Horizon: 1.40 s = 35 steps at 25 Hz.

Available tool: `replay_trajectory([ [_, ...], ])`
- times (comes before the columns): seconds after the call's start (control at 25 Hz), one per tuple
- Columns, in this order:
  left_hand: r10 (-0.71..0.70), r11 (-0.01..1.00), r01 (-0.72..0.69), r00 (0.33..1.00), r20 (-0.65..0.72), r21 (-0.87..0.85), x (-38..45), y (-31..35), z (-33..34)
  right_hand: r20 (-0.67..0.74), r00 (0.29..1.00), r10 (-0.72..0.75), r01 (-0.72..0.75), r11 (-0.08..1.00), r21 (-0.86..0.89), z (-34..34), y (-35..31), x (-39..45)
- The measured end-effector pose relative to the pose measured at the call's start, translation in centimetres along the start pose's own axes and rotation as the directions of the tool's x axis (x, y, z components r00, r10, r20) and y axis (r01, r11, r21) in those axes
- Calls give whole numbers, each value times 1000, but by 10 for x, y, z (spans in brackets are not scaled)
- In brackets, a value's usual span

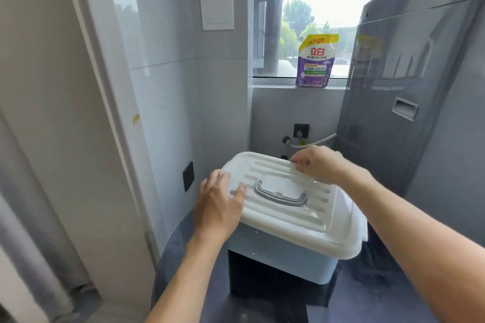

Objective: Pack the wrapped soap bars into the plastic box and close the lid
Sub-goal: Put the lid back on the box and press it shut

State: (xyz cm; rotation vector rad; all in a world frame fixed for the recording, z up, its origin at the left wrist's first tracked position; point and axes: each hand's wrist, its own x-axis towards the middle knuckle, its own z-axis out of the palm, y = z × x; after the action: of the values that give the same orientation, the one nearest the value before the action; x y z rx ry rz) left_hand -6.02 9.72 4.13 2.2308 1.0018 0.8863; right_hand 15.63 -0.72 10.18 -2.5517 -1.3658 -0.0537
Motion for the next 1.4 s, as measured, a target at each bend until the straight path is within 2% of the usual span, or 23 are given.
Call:
replay_trajectory([
  [0.12, -35, 994, 38, 999, -30, 103, -1, 0, 14, -197, 977, 83, -114, 982, -153, 16, -11, -4],
  [0.2, -46, 976, 54, 998, -44, 210, -2, 7, 23, -253, 958, 138, -182, 970, -162, 17, -11, -14],
  [0.28, -24, 953, 34, 999, -38, 299, 5, 10, 24, -171, 971, 165, -184, 978, -101, 24, -7, -32],
  [0.36, 9, 942, -7, 1000, -4, 335, 17, 5, 19, -57, 992, 112, -115, 992, -44, 38, 1, -55],
  [0.4, 6, 959, -10, 1000, 18, 282, 25, 2, 14, -5, 996, 86, -86, 996, -20, 40, 5, -60],
  [0.52, -50, 992, 72, 978, 204, -100, 36, 1, 2, 104, 992, 71, -75, 996, 39, 28, 12, -53],
  [0.56, -47, 989, 77, 972, 229, -127, 30, 1, 1, 111, 992, 64, -71, 996, 56, 24, 14, -51],
  [0.68, -64, 998, 64, 988, 143, 6, 13, 0, -2, 113, 993, 18, -38, 982, 186, 11, 28, -56],
  [0.76, -65, 994, 57, 994, 91, 92, 19, 6, -8, 169, 984, 60, -96, 972, 214, 1, 33, -56],
  [0.8, -50, 985, 34, 994, 92, 168, 28, 13, -8, 177, 980, 92, -121, 980, 160, -4, 30, -50],
  [0.88, 16, 947, -80, 979, 203, 311, 52, 29, 2, 50, 991, 120, -119, 993, -23, -5, 16, -28],
  [0.96, 15, 966, -114, 922, 388, 234, 70, 35, 20, -93, 995, 24, -35, 993, -109, 15, -5, -10],
  [1.0, 8, 982, -90, 899, 438, 166, 78, 31, 29, -92, 995, -36, 25, 993, -115, 28, -14, -3],
  [1.08, 18, 995, -57, 914, 404, 83, 89, 18, 42, -21, 996, -86, 84, 993, -88, 50, -20, 9],
  [1.2, 13, 999, -24, 938, 345, 28, 104, 12, 50, 34, 998, -44, 45, 998, -44, 52, -9, 24],
  [1.4, -34, 999, 28, 929, 368, 21, 113, 16, 51, 52, 998, 45, -47, 997, 53, 44, -8, 41],
])
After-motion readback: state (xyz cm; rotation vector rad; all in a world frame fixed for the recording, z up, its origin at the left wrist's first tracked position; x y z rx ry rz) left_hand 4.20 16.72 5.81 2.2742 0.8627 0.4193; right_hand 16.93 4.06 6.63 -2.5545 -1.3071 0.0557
